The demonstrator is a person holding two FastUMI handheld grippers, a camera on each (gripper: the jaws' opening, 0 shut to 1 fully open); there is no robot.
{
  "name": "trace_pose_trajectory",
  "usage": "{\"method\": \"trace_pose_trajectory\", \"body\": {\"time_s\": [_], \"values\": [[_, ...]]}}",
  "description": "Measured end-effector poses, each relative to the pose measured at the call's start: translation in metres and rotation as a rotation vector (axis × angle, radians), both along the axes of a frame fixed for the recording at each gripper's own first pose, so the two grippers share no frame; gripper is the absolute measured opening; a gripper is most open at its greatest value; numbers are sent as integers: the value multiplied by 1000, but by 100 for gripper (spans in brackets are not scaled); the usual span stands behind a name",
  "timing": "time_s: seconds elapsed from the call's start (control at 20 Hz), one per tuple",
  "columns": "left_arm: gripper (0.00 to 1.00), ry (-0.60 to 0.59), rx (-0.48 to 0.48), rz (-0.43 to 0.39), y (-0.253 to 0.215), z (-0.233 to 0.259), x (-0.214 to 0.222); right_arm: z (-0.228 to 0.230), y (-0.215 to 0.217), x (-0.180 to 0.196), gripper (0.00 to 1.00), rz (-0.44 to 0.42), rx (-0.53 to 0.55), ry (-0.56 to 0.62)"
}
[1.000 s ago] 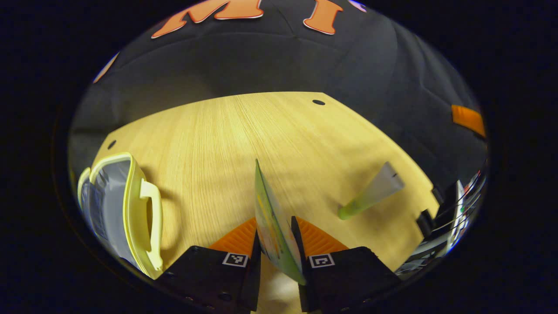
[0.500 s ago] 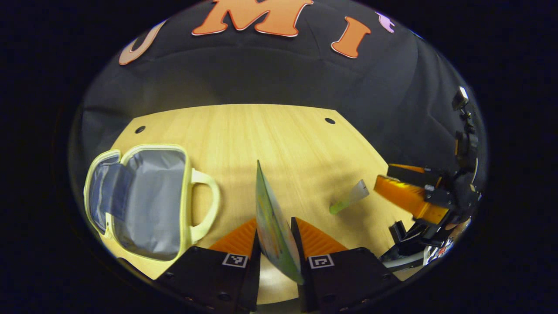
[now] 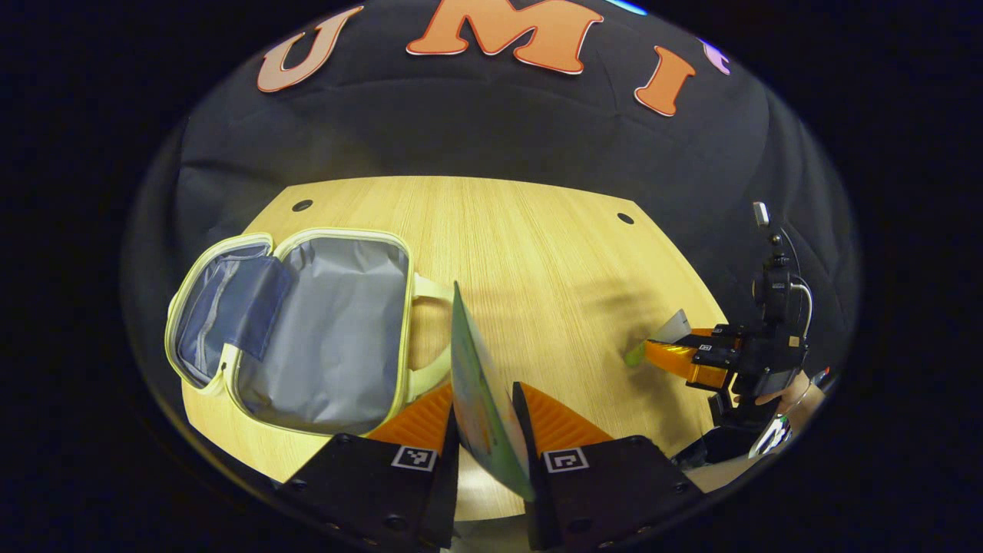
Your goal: First open the suitcase, pack the skin care products into it, and then close the suitcase.
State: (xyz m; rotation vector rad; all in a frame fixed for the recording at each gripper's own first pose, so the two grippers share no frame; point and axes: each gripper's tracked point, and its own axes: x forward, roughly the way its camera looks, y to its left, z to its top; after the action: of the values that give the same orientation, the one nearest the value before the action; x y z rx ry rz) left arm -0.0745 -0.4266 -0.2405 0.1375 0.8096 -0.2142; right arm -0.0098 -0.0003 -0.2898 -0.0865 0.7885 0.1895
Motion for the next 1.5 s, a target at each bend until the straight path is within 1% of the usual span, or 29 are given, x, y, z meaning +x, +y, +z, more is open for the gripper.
{"method": "trace_pose_trajectory", "body": {"time_s": [0.05,0.1,0.15,0.25,0.4,0.45,0.5,0.55,0.6,0.65,0.7,0.85,0.95,1.05,1.15,1.25,1.4,1.45,1.5], "values": [[36,-1,5,1,2,1,3,-6,-3,-1,50,-2,-16,22],[36,0,6,-1,4,0,4,-10,-5,-2,46,-6,-31,40],[36,2,6,-4,4,2,4,-10,-2,-1,31,-1,-29,40],[36,8,7,-18,7,6,5,-9,-1,0,29,-6,-61,51],[36,6,7,-57,18,21,7,12,10,-1,28,-1,-39,41],[36,5,9,-67,24,28,8,16,16,-1,23,-5,-36,39],[36,4,14,-77,29,34,9,20,22,-1,28,-11,-33,42],[36,4,21,-89,35,41,11,26,31,-2,28,-14,-22,45],[36,11,35,-97,46,45,12,32,43,-4,23,-15,-3,57],[36,27,46,-97,58,51,12,35,57,-8,28,-17,22,84],[36,41,50,-102,69,56,13,42,70,-8,28,-26,56,98],[36,71,38,-127,103,71,23,65,123,-4,28,-33,165,91],[36,102,49,-138,131,72,33,75,154,-1,28,-47,206,91],[36,164,51,-145,155,64,39,80,185,2,28,-68,232,90],[36,237,47,-184,172,51,41,82,218,2,28,-72,262,96],[36,284,80,-220,193,39,49,80,240,-2,28,-96,286,114],[36,359,137,-256,214,18,67,73,258,-6,28,-142,304,144],[37,387,148,-265,216,9,71,71,261,-10,28,-158,301,152],[36,414,156,-266,214,1,77,70,263,-11,28,-170,298,157]]}}
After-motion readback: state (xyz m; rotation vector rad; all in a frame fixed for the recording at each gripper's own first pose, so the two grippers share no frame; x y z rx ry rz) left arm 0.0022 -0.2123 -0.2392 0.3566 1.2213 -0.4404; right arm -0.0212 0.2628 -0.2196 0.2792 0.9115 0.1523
